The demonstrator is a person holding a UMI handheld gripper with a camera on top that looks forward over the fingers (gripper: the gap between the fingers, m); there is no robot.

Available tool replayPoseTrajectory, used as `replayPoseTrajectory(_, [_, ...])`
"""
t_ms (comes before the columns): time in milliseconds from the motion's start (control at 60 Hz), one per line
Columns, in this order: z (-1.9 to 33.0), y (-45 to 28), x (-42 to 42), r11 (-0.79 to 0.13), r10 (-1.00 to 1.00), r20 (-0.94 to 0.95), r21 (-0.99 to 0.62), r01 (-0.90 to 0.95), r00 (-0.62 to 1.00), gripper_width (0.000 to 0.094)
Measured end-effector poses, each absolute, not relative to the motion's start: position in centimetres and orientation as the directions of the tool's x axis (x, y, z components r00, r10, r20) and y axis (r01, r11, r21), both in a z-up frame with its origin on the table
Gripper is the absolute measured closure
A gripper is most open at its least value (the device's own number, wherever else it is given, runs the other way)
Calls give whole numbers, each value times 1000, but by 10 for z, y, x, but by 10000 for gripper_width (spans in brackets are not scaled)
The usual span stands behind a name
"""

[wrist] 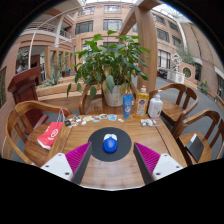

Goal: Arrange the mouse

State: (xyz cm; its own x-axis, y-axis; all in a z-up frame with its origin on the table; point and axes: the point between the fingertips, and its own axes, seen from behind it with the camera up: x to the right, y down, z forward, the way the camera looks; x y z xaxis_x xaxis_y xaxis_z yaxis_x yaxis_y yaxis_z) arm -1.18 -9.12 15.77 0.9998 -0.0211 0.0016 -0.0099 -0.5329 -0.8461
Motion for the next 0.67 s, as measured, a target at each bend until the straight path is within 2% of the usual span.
replayPoseTrajectory(317, [184,-180,-6,-521,-8,10,-853,4,1000,79])
replayPoseTrajectory(667, [183,-205,-7,-535,20,26,-844,32,999,79])
